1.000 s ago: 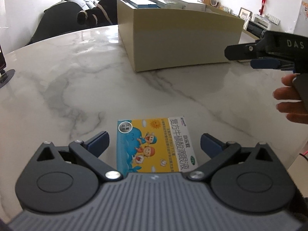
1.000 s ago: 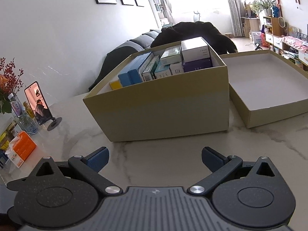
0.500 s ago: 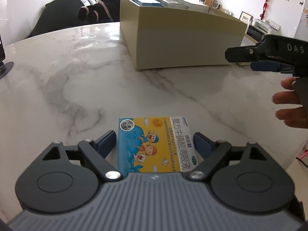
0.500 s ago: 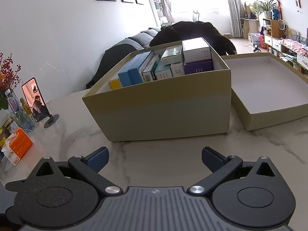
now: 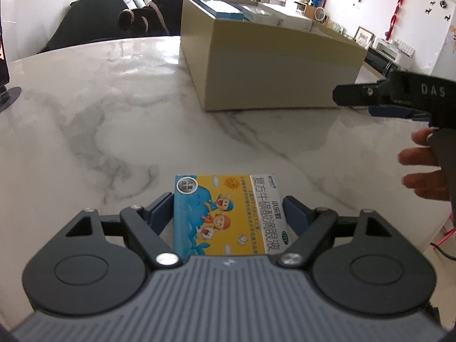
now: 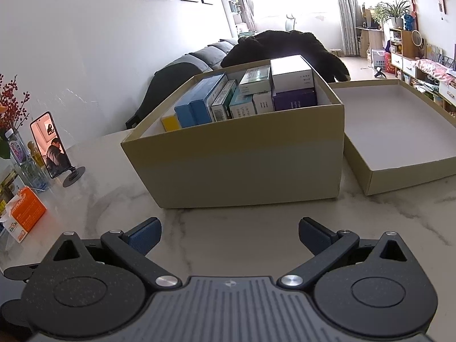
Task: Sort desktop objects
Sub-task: 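Close the left tool on the cartoon medicine box, then lift and carry the cartoon box with the left tool over the deep box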
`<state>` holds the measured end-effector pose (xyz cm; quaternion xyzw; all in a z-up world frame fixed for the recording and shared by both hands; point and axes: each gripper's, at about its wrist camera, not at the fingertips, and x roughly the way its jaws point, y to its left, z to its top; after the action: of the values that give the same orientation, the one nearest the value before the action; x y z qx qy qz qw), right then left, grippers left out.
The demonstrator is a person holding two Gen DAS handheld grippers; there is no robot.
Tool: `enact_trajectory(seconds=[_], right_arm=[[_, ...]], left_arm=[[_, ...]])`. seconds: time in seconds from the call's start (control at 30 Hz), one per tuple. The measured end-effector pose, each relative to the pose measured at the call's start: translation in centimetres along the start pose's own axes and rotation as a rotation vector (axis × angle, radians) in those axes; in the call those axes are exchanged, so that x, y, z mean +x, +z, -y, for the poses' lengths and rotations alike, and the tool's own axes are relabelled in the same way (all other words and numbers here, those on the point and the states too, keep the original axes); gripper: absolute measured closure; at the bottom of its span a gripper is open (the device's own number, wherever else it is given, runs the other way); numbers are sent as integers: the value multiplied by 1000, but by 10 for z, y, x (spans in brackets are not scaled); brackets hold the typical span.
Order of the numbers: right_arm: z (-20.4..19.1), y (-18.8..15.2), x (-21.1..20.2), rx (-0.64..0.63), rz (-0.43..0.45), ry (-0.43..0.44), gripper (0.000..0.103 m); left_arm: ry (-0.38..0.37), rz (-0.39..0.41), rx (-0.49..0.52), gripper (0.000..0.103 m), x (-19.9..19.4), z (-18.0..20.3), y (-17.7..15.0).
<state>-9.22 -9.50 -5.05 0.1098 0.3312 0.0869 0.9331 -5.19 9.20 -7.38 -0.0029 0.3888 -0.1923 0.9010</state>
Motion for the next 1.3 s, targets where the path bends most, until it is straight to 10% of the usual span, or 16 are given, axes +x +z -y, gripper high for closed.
enact_trajectory(seconds=[0.8, 1.3], right_arm=[[36, 24, 3, 150, -113, -235, 0], [52, 40, 10, 197, -233, -208, 0]], left_arm=[[-118, 170, 54, 21, -11, 18, 92], [-216, 145, 32, 21, 20, 40, 164]])
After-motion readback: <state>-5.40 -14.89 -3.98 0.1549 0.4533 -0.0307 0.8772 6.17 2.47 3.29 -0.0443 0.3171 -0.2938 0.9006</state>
